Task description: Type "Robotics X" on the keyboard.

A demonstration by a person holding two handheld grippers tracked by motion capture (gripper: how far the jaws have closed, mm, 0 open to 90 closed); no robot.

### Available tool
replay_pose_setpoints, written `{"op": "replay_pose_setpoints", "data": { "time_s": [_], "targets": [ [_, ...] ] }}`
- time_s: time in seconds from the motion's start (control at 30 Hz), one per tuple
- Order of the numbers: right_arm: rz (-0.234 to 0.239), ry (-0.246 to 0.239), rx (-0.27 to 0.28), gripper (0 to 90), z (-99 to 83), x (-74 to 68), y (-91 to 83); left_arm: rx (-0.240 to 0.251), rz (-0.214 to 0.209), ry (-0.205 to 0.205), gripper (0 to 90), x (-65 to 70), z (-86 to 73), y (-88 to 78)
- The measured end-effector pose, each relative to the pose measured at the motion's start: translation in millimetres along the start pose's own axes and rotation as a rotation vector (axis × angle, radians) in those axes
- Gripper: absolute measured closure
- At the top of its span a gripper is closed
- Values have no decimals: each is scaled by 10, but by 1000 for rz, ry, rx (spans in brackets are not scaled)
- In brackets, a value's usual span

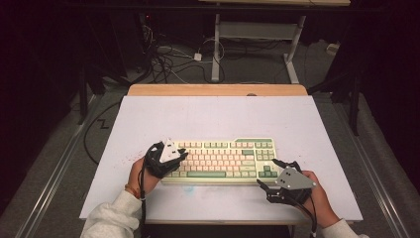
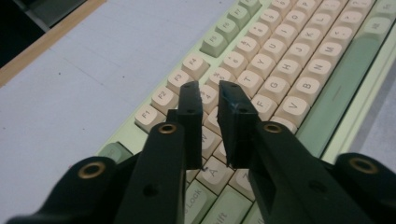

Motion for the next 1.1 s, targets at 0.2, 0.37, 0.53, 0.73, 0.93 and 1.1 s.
{"op": "replay_pose_setpoints", "data": {
  "time_s": [0.2,0.37,0.53,0.73,0.93,1.1],
  "targets": [
    [-2,-1,0,234,-5,8,0,4,13,10,640,-8,6,1],
    [-3,-3,1,234,-3,6,-1,-9,29,30,499,-7,9,20],
    [-4,-4,1,233,0,3,-3,5,36,16,379,-14,18,14],
    [-10,-3,1,233,-2,13,-1,31,67,-21,201,-31,26,-2],
    [-12,6,2,231,-6,32,-7,66,60,-3,150,1,61,-39],
    [-12,24,12,233,-1,55,-15,77,64,6,150,10,68,-73]
  ]
}}
Point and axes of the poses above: each handheld gripper's, and its own axes: y roughly forward along the jaws, z roughly out of its top, x roughly to its right, the point moved 7 cm from there along y, roughly forward along the jaws
